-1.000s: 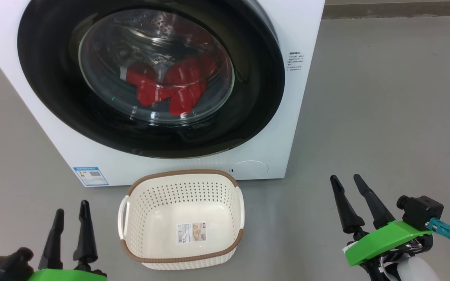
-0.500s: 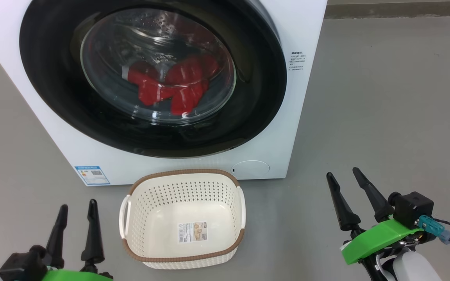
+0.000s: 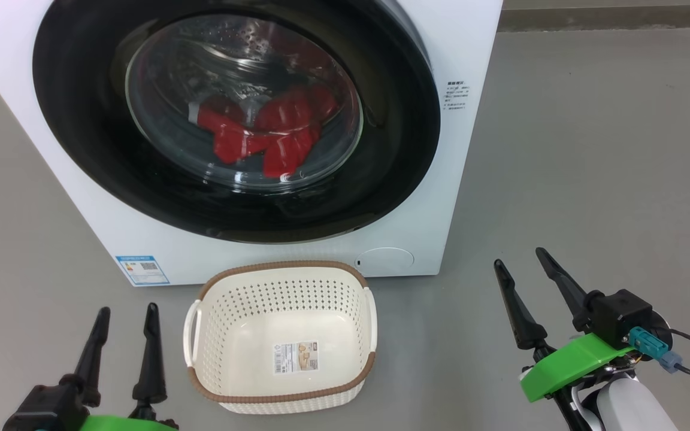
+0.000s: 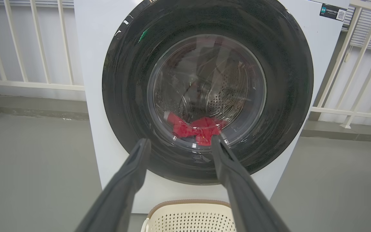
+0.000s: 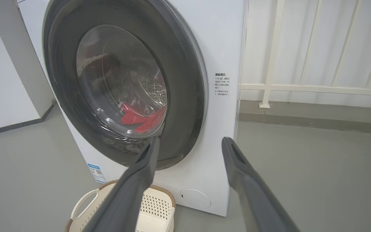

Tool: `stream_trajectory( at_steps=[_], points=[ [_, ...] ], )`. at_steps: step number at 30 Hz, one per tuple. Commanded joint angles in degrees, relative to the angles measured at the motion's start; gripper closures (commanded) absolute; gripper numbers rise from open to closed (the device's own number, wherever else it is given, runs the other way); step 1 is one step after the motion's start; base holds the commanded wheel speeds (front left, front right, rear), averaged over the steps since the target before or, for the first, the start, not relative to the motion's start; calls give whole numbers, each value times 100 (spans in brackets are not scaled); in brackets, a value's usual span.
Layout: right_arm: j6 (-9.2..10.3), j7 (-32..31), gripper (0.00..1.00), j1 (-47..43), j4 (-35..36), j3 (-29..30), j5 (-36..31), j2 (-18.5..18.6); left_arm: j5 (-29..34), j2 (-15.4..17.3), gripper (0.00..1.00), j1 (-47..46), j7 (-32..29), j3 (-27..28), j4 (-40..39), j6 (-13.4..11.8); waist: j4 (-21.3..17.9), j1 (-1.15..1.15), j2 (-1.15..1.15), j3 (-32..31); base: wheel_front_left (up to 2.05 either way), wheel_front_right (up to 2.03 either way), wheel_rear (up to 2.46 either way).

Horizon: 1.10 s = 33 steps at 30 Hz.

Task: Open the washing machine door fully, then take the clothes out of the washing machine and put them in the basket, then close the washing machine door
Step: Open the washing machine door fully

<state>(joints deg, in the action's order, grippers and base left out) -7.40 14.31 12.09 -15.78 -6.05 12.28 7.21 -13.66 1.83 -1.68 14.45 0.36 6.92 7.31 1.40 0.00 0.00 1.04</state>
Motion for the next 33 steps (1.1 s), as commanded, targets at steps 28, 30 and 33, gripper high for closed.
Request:
stream_trajectory(
  at_steps=[28,30,33],
  points=[
    [-9,69,0,172,118,-120,37,-3,-25,105,0,-151,55,208,-159,-16,-26,0,0,4,0,0,0],
    [-9,69,0,173,124,-114,48,-5,-27,105,0,-157,55,209,-160,-18,-25,0,0,14,0,0,0],
    [-9,69,0,173,132,-100,54,-7,-33,105,0,-162,55,206,-155,-18,-24,0,0,21,0,0,0]
  ],
)
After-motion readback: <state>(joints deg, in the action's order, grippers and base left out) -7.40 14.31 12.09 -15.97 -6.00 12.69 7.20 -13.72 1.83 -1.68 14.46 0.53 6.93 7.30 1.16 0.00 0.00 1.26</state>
